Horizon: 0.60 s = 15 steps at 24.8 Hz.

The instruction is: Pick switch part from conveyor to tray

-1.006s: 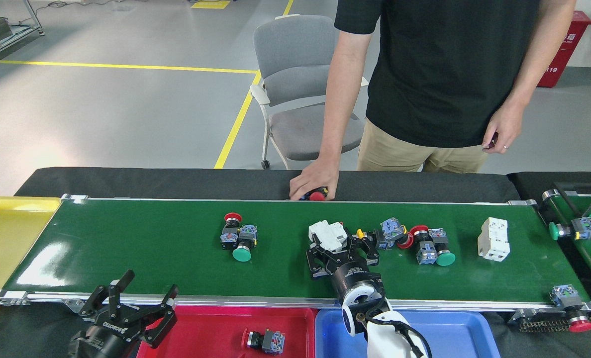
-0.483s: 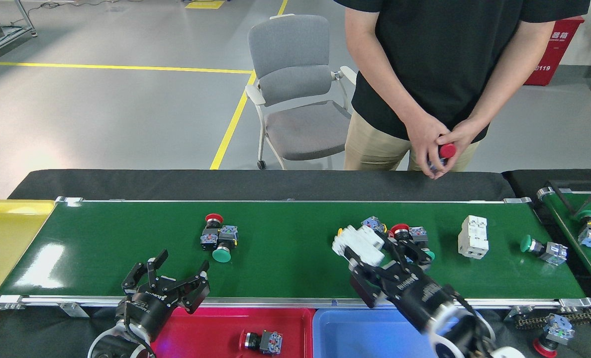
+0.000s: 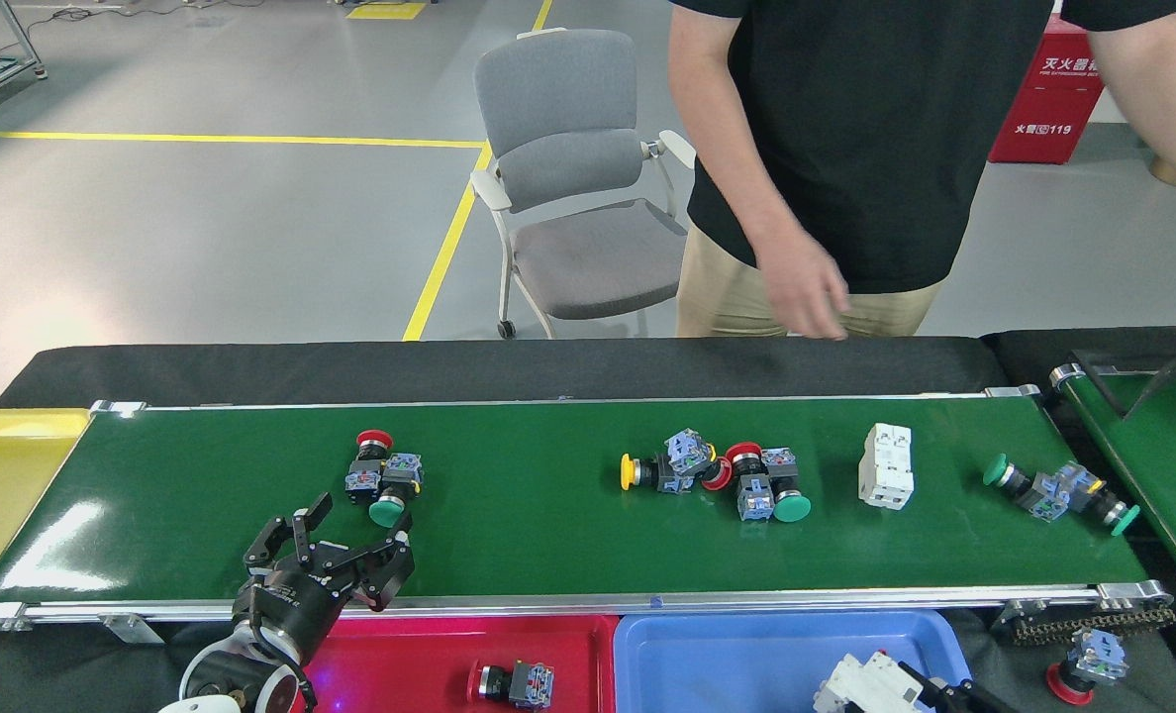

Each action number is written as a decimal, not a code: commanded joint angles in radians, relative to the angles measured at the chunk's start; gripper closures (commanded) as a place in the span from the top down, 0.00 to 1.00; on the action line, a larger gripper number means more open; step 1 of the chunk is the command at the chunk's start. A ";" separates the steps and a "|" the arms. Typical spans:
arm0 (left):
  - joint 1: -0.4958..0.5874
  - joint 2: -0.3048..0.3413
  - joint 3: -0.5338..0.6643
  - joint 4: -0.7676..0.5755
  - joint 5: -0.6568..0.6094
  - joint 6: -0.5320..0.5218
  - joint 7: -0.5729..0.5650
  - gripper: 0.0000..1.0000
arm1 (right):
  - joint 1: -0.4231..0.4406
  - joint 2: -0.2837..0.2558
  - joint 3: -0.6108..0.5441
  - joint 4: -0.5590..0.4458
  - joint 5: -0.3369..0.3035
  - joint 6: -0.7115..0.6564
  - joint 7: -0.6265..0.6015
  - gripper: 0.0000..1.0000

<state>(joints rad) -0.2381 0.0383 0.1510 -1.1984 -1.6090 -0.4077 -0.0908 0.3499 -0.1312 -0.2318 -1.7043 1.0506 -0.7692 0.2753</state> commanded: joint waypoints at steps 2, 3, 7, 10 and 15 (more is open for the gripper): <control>-0.063 0.029 0.004 0.054 0.001 0.018 0.003 1.00 | -0.014 0.005 -0.035 -0.011 -0.004 -0.016 -0.001 0.98; -0.076 0.034 0.004 0.071 0.001 0.024 0.003 1.00 | -0.017 0.010 -0.047 -0.012 -0.004 -0.016 -0.004 0.98; -0.133 0.058 0.002 0.148 0.001 0.078 0.003 1.00 | -0.081 0.133 -0.142 -0.032 -0.004 -0.016 -0.005 0.95; -0.139 0.058 0.001 0.163 0.003 0.079 0.008 1.00 | -0.128 0.205 -0.169 -0.051 0.006 -0.016 -0.005 0.95; -0.147 0.048 -0.004 0.195 0.006 0.119 0.016 0.73 | -0.230 0.217 -0.153 -0.049 0.153 0.293 -0.007 0.96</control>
<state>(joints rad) -0.3632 0.0872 0.1508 -1.0015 -1.6074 -0.3095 -0.0857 0.1440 0.0795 -0.3907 -1.7423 1.1713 -0.6013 0.2792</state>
